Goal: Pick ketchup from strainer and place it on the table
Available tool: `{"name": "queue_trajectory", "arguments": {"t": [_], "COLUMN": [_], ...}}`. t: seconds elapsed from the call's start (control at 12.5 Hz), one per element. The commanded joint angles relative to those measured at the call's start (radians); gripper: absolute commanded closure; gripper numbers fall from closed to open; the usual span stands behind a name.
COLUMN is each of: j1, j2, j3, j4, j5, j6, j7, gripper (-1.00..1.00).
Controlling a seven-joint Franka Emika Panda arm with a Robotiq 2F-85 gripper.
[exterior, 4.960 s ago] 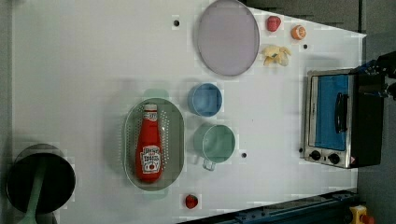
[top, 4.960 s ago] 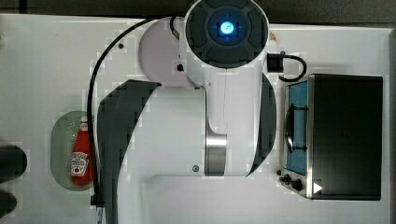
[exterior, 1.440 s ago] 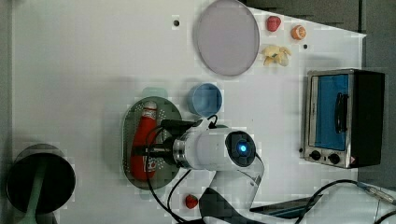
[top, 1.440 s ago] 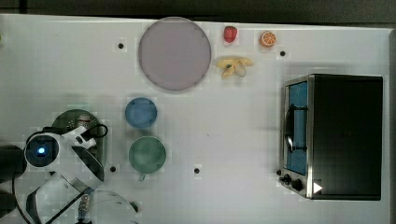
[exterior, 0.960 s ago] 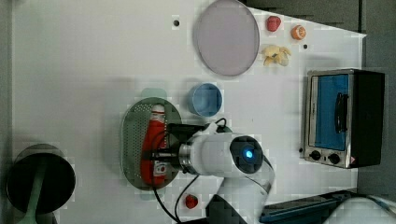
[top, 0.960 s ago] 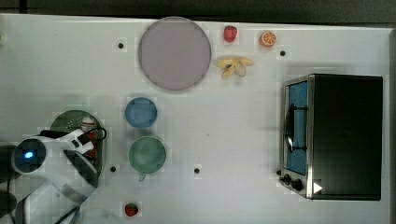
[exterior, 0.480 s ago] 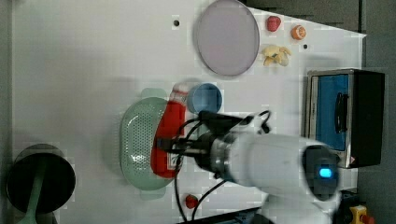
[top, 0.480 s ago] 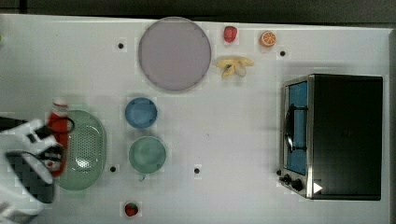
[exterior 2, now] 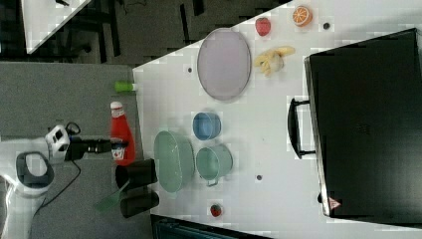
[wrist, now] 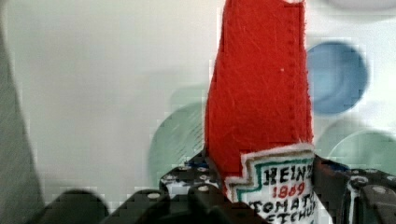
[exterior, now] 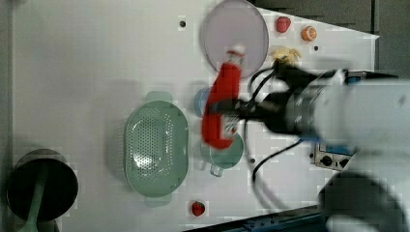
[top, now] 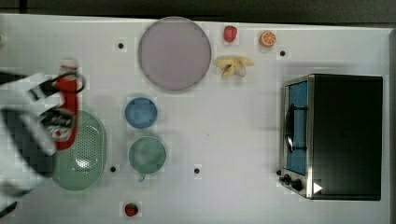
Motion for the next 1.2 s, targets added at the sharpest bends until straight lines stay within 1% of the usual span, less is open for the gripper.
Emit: {"name": "queue_trajectory", "arguments": {"t": [0.08,0.32,0.48,0.72,0.96,1.2], "j1": [-0.104,-0.131,-0.136,-0.139,-0.14,-0.14], "j2": [0.041,0.042,0.049,0.054,0.054,0.057], "j3": [-0.147,-0.303,-0.406,-0.531,-0.582,-0.577], "j4": [0.036,0.036,0.023,-0.047,-0.168,-0.305], "j5": [0.005,0.005,0.005,0.005,0.005,0.006], "j6": [-0.019,-0.019,-0.019,-0.012,0.065,0.21], "j7": [-0.196,-0.286,-0.38,-0.509,-0.514,-0.512], "gripper": [-0.21,-0.21,-0.21,-0.21,-0.21,-0.21]}}
